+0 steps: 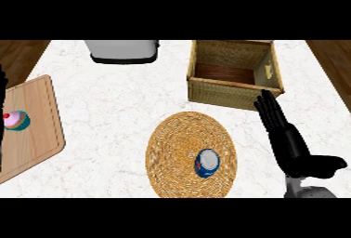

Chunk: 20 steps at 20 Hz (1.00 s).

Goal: Pick the can from the placemat and place it in the basket

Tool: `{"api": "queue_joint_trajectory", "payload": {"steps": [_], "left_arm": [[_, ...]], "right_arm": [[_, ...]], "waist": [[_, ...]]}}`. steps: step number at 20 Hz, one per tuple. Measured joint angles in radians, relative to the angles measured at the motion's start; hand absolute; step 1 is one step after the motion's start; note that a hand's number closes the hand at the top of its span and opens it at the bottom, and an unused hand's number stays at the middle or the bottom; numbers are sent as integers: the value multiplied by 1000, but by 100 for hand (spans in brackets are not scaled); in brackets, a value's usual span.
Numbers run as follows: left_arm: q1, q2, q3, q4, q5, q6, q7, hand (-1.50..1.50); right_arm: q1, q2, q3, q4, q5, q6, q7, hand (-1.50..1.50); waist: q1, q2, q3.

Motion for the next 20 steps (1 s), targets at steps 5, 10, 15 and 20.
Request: {"api": "queue_joint_trajectory", "payload": {"steps": [5, 10, 15, 20], "left_arm": [[34, -120, -29, -108, 80, -28, -2, 0], [72, -273, -117, -183, 155, -62, 7, 0], [102, -320, -150, -242, 173, -60, 28, 0], [134, -334, -157, -267, 175, -51, 31, 0]], "right_arm": [[50, -17, 18, -167, 51, -49, 44, 150], [69, -22, 207, -266, 244, -61, 24, -150], [136, 108, 407, -256, 562, -286, 121, -150], [175, 116, 396, -252, 870, -414, 333, -150]], "waist": [[-2, 32, 9], [5, 37, 9], [3, 40, 9], [-19, 38, 4]]}}
